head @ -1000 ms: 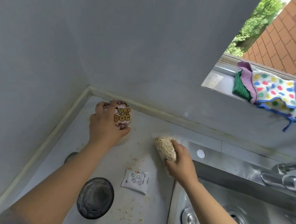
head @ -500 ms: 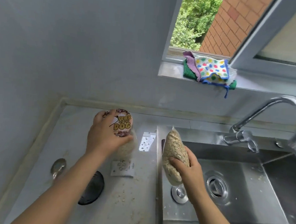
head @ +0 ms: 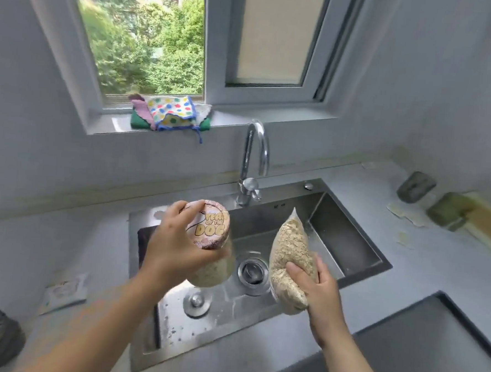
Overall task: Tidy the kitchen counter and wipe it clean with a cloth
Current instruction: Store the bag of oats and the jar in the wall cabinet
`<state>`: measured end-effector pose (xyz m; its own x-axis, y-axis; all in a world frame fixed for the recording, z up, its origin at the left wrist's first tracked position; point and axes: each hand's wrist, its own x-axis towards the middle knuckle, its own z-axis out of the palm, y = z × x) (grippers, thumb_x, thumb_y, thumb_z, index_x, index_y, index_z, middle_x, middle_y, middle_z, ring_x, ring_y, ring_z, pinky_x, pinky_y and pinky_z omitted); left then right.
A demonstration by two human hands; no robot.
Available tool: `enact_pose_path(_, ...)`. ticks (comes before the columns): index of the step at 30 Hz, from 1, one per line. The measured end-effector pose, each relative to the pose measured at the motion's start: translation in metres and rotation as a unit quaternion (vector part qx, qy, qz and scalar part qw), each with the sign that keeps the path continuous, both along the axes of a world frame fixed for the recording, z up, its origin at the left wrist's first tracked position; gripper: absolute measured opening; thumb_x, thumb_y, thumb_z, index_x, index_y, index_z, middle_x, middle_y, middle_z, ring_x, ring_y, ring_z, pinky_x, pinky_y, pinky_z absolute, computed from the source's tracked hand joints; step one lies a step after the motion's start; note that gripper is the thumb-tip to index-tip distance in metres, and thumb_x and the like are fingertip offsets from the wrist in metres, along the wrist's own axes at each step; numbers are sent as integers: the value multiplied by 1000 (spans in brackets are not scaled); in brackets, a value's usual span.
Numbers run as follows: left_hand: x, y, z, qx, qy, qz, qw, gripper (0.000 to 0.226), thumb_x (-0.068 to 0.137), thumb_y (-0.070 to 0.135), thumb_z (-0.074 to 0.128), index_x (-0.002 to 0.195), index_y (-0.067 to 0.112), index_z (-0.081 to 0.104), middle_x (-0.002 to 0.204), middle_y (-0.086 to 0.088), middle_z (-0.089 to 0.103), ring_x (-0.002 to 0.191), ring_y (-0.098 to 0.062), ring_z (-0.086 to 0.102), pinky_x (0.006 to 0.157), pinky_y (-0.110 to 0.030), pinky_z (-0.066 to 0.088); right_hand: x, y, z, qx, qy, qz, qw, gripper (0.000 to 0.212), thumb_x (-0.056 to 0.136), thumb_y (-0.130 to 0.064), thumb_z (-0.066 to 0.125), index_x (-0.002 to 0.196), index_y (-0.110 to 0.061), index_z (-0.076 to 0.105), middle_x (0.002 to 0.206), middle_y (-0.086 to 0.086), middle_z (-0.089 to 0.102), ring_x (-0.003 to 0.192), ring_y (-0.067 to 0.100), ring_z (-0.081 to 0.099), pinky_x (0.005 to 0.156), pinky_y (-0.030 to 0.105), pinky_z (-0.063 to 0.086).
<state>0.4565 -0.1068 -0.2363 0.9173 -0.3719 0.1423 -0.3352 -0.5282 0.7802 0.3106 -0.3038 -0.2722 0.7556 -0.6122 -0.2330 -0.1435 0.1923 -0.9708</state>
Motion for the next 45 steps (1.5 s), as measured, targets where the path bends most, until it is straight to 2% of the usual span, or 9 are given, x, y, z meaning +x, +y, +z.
enact_pose_path(4,-55,-101,-3,-4,18,-74,997,101,39,55,77,134,31,53,126,13,45,109,-1,44,89,-19,34,-78,-80,6,-28,-6,-75,997,29,81,-17,72,107,-27,63,98,-5,73,90,15,70,79,37,55)
enact_pose_path(7,-95,-174,-8,4,20,-132,991,91,53,38,88,135,30,51,126,13,43,108,2,40,86,-18,33,-133,-132,10,-20,-24,-127,991,31,81,-13,71,109,-25,63,102,-1,73,91,18,70,81,40,55)
enact_pose_path(12,-145,-274,-11,17,29,-216,976,93,56,38,88,139,32,47,134,11,42,113,-3,42,88,-22,37,-211,-196,14,-16,-32,-192,981,31,81,-10,70,110,-19,63,99,1,73,87,16,71,67,28,58)
enact_pose_path(18,-163,-348,-24,48,1,-268,962,90,56,44,87,136,33,49,128,11,44,108,-6,44,88,-29,46,-244,-244,-8,10,-19,-277,961,31,80,-17,71,110,-24,63,100,-2,73,90,16,71,75,37,56)
enact_pose_path(21,-163,-396,-38,56,6,-291,955,88,55,46,86,135,32,50,126,8,46,109,-10,46,84,-27,45,-254,-282,-19,11,1,-313,950,30,79,-20,72,108,-26,63,100,-2,73,90,17,71,79,40,56)
enact_pose_path(27,-154,-493,-58,69,3,-316,946,88,58,48,84,136,32,47,132,6,42,105,-10,48,77,-23,42,-256,-366,-18,-2,32,-331,943,29,82,-16,71,109,-24,63,101,-2,72,90,15,70,74,33,56)
enact_pose_path(31,-145,-553,-64,83,-11,-327,941,92,59,46,85,139,30,41,132,6,42,105,-12,51,72,-24,42,-253,-415,-13,-18,59,-334,941,28,82,-18,71,106,-30,62,100,-6,70,87,10,69,69,27,56)
enact_pose_path(37,-146,-625,-79,100,-32,-321,941,101,57,43,85,143,27,36,137,0,40,114,-25,51,88,-36,48,-262,-468,-24,-3,70,-352,933,39,81,-23,73,117,-27,61,109,-2,69,99,18,67,85,43,56)
enact_pose_path(45,-157,-699,-96,117,-76,-291,946,95,51,45,86,135,26,45,127,-1,46,108,-23,51,80,-33,48,-295,-537,-20,-3,76,-349,934,43,81,-22,72,122,-27,59,109,-4,68,97,15,67,75,30,55)
